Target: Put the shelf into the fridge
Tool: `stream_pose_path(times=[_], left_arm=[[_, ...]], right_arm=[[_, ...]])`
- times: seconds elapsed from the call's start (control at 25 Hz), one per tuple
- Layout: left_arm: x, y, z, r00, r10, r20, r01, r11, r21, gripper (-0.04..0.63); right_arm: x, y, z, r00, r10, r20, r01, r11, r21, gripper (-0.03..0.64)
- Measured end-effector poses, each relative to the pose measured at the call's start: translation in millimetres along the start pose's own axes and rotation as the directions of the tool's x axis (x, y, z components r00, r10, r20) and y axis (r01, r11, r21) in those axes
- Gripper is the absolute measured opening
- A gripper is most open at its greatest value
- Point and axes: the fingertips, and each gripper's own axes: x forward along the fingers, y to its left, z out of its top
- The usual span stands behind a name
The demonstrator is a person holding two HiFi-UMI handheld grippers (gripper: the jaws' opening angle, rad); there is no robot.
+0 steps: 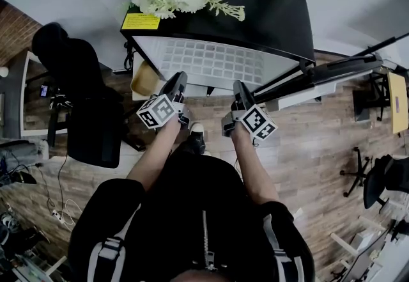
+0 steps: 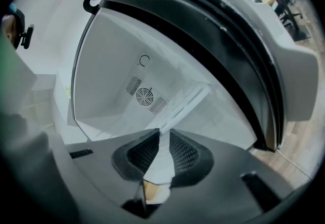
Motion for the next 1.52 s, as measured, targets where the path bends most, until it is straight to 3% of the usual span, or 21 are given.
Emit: stream_pose_path(times=[1.2,1.36,1.52], left_arm=[[39,7,12,1.000,-0.005,-0.006,0.005,1.000,-0.005,0.094],[28,3,13,1.000,-0.010,-0.013,0.010,0.999,0.032,0.094],[12,-4,16,0.999,-0.021,-0.028,0.025,0.992,0.121,0.093]], right_arm=[[35,-7,18,0.999,-0.036,0.006,0.036,0.999,0.002,0.047],[25,-2,12,0.999,-0.034,-0.008,0.033,0.998,-0.062,0.029],[8,10,10,1.000,-0.017,-0.013,0.014,0.985,-0.170,0.006]])
